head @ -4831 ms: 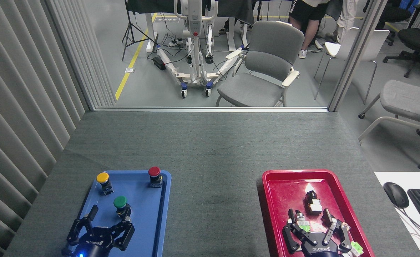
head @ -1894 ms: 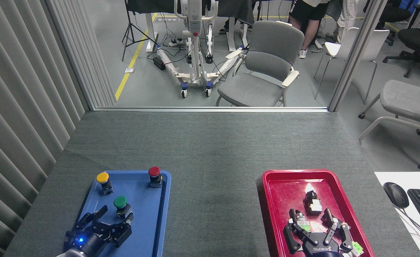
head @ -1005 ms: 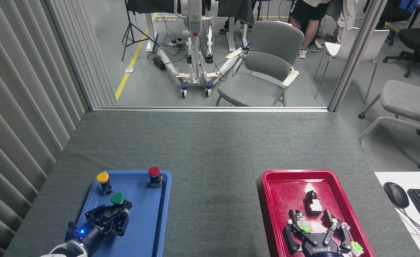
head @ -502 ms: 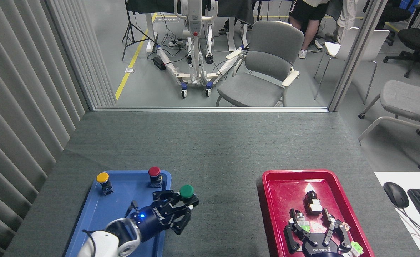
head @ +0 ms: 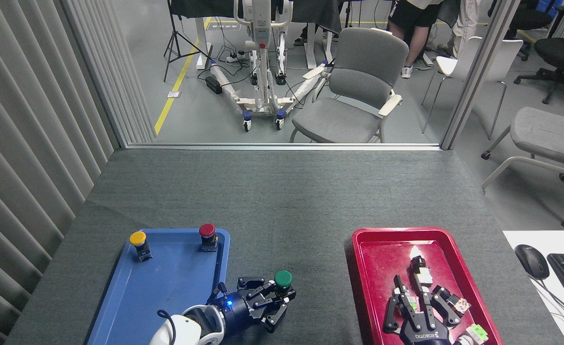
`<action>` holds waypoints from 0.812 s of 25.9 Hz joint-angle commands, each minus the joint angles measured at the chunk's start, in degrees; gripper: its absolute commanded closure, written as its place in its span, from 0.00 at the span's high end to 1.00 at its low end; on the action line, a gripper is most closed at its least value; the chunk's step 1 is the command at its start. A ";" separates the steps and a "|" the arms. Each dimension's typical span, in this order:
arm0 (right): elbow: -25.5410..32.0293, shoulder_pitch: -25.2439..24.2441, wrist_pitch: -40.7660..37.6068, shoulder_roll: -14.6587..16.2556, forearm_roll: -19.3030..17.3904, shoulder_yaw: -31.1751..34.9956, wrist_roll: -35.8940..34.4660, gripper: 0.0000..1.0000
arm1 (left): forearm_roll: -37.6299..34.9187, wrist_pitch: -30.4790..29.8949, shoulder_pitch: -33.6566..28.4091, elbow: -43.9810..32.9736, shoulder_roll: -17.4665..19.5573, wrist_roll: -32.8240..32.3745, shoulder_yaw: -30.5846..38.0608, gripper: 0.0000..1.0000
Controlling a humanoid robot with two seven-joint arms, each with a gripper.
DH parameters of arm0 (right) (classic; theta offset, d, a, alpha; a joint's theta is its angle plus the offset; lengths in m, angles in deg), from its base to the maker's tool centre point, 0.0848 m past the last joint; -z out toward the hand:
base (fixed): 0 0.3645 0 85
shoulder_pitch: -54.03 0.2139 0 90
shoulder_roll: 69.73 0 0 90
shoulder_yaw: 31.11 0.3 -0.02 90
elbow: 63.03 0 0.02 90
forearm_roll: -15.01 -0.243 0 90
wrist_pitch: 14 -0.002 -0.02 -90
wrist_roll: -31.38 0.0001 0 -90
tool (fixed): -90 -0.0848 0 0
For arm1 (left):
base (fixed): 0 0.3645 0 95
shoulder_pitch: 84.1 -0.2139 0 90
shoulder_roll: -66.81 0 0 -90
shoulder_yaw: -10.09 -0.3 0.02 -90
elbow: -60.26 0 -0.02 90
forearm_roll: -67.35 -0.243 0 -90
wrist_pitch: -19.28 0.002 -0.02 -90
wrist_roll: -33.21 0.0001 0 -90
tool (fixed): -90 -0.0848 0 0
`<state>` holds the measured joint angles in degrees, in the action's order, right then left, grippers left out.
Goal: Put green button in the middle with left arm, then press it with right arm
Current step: 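Carry the green button off the tray toward the table middle, then release the green button on the table and withdraw the left hand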
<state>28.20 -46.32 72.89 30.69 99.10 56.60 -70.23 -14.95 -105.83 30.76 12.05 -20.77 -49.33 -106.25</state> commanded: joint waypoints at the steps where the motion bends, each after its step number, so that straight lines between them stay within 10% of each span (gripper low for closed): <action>1: 0.00 0.07 -4.54 -0.22 0.19 -1.14 -0.26 0.00 | 0.12 4.27 0.02 2.06 -0.05 1.34 -0.02 0.00; 5: 0.00 0.42 -5.07 -0.66 0.63 -3.52 -0.26 0.00 | 0.30 5.23 0.02 2.77 -0.40 2.30 -0.02 0.12; 7: -0.61 0.77 -4.72 -0.75 0.89 -4.92 -0.17 0.00 | 0.65 6.64 -0.07 3.73 -1.02 2.39 -0.02 0.52; 8: -0.97 1.56 -4.28 -0.75 1.07 -5.98 -0.17 0.00 | 0.82 7.61 -0.25 3.82 -1.37 2.39 0.07 0.94; 9: -1.41 2.35 -3.31 -0.75 1.42 -7.21 -0.17 0.00 | 0.74 7.87 -0.42 3.73 -1.46 2.39 0.16 1.00; 16: -7.73 8.15 1.70 -2.95 1.68 -15.73 0.27 0.00 | 0.91 6.29 -0.86 -1.19 -0.31 2.21 0.42 1.00; 21: -14.24 12.37 4.25 -5.32 1.68 -20.65 0.36 0.00 | 5.39 5.85 -7.45 -16.13 8.30 1.34 6.04 1.00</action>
<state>17.80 -36.49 75.88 26.66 100.81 38.95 -69.92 -12.34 -99.85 27.45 4.54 -17.14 -47.20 -103.77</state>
